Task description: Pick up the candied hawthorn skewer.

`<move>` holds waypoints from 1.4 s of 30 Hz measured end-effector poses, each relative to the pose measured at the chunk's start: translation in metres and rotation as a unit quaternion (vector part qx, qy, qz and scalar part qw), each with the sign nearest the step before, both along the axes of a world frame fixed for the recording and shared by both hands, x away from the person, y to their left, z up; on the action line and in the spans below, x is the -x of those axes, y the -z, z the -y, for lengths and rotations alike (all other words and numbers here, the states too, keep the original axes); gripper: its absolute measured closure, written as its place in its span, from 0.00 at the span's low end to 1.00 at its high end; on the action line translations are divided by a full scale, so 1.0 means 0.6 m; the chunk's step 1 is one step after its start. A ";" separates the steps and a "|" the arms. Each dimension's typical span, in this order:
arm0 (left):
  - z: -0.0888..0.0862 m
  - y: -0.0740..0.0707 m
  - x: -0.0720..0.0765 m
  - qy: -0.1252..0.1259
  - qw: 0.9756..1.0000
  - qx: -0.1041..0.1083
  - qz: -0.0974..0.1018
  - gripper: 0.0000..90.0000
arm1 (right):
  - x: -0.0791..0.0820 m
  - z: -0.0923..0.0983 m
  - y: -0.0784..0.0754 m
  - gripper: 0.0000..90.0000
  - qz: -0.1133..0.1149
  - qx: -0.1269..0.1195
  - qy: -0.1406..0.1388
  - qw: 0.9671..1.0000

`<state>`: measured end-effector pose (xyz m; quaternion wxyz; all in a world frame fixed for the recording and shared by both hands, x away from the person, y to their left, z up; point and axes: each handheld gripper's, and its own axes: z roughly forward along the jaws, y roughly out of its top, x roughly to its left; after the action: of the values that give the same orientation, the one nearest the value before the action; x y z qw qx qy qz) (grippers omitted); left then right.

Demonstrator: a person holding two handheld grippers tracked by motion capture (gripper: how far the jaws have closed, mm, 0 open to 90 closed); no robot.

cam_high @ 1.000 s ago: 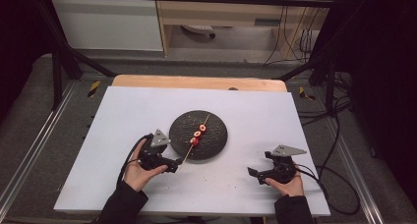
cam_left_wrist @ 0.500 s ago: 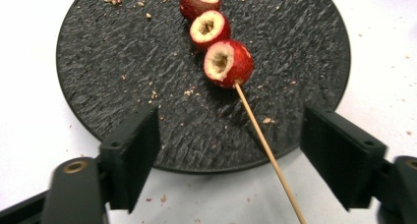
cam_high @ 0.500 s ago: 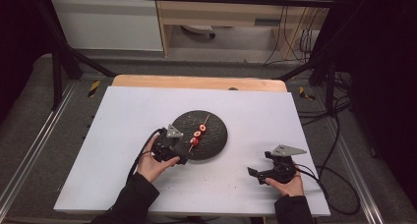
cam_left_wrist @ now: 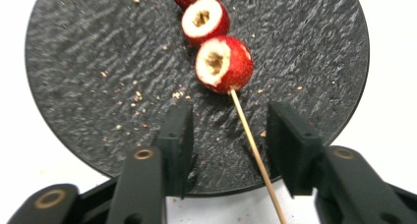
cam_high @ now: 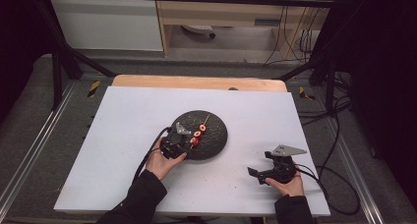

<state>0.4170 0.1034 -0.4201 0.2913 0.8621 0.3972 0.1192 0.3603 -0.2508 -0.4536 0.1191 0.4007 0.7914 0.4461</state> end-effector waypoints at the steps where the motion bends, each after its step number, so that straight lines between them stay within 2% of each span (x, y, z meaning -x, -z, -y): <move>1: 0.001 0.000 -0.001 0.000 1.000 -0.001 -0.003 0.64 | 0.000 0.000 0.000 0.01 0.000 0.001 0.000 1.000; 11: 0.009 -0.001 -0.002 -0.016 1.000 -0.006 -0.015 0.84 | 0.000 0.000 0.000 0.01 -0.002 0.001 -0.001 1.000; 22: 0.014 -0.002 -0.005 -0.045 0.999 -0.013 -0.021 0.94 | 0.000 0.000 0.000 0.01 -0.004 -0.001 0.000 1.000; 29: 0.010 -0.003 -0.003 -0.044 0.999 -0.016 -0.019 0.97 | 0.000 -0.001 0.000 0.01 -0.005 -0.002 0.000 1.000; 36: 0.005 -0.007 0.002 -0.039 0.999 -0.003 -0.003 0.98 | -0.001 0.000 0.001 0.01 -0.003 0.001 -0.001 1.000; 42: -0.008 -0.015 0.011 -0.035 0.999 0.024 0.015 0.98 | 0.000 -0.001 0.001 0.01 -0.005 0.001 -0.001 1.000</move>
<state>0.4106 0.1082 -0.4112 0.3141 0.8385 0.4251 0.1327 0.3604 -0.2505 -0.4541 0.1152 0.4019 0.7930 0.4432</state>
